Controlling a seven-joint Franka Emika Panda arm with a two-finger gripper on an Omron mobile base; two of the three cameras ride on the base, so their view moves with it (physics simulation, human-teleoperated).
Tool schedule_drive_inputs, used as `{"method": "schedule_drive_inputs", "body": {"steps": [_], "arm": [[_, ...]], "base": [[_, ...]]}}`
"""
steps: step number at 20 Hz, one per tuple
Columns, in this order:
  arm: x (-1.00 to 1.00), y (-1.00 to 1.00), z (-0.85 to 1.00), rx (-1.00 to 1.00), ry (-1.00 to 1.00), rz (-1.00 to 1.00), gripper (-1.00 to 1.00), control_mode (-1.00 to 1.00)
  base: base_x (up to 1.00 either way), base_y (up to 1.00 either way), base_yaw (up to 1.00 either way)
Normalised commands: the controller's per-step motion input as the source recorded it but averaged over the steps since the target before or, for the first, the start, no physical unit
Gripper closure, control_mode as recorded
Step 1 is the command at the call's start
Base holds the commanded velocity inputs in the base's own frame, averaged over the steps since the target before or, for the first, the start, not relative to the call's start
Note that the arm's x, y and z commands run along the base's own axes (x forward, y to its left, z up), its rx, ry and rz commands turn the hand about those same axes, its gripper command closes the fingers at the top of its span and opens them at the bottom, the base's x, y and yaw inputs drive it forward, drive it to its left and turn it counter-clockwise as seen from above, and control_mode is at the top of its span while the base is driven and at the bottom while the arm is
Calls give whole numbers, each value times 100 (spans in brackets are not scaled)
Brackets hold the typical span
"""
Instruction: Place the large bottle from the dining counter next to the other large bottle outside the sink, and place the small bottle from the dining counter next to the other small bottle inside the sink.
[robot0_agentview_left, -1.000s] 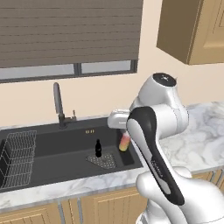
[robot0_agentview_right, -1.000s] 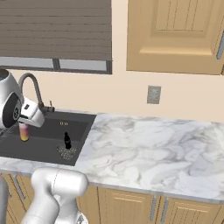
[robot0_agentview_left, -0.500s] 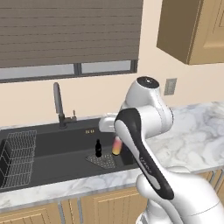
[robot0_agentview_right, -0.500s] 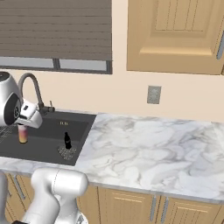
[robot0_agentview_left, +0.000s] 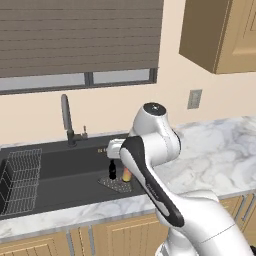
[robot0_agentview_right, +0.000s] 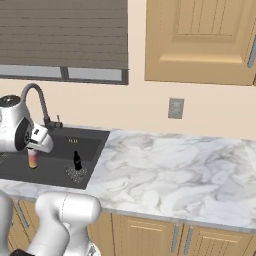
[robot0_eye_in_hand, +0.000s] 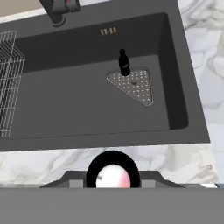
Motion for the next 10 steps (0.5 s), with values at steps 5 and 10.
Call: {"method": "schedule_drive_inputs", "body": {"steps": [5, 10], "arm": [[22, 19, -21, 0, 0, 0, 100, -100], [27, 29, -1, -1, 0, 0, 100, -100]], "base": [[0, 0, 0], [0, 0, 0]]}}
